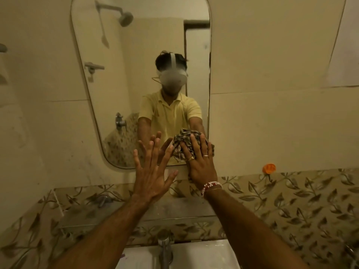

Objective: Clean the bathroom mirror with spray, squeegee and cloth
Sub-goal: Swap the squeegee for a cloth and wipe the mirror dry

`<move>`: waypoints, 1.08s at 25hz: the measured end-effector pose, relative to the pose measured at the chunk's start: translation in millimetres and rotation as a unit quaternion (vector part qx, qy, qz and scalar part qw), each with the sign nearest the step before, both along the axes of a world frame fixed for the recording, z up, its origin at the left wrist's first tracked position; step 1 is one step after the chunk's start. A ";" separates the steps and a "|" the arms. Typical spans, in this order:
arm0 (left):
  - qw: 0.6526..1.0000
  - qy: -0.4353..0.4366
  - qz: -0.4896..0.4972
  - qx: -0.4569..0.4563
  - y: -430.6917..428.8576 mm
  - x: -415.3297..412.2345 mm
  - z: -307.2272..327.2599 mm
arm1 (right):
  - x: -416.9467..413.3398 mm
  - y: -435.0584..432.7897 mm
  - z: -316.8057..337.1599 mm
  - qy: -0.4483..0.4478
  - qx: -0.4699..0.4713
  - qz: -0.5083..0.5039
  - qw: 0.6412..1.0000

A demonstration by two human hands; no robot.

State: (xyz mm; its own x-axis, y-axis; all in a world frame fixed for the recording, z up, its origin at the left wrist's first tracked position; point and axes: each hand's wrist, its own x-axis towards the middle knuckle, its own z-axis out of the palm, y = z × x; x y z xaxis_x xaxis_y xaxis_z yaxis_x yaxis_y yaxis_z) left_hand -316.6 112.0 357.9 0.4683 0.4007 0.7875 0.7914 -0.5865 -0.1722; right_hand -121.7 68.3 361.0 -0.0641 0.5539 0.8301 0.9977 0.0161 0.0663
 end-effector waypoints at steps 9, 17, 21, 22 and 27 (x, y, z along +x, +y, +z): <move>0.994 -0.028 -0.105 0.009 -7.0 59.6 33.8 | 49.2 -67.2 26.7 0.003 -0.014 -0.073 0.997; 0.952 -0.038 -0.302 -0.038 -68.9 167.2 34.6 | 96.6 -189.7 31.9 0.021 -0.021 -0.273 0.962; 0.921 -0.018 -0.383 -0.066 -130.6 217.6 2.3 | 110.5 -262.7 5.9 0.032 -0.026 -0.347 0.937; 0.911 -0.005 -0.404 -0.083 -149.5 229.6 -10.4 | 114.7 -280.6 -5.7 0.044 -0.026 -0.366 0.929; 0.872 0.063 -0.464 -0.143 -221.9 274.9 -81.2 | 138.2 -349.5 -78.3 0.118 -0.037 -0.405 0.906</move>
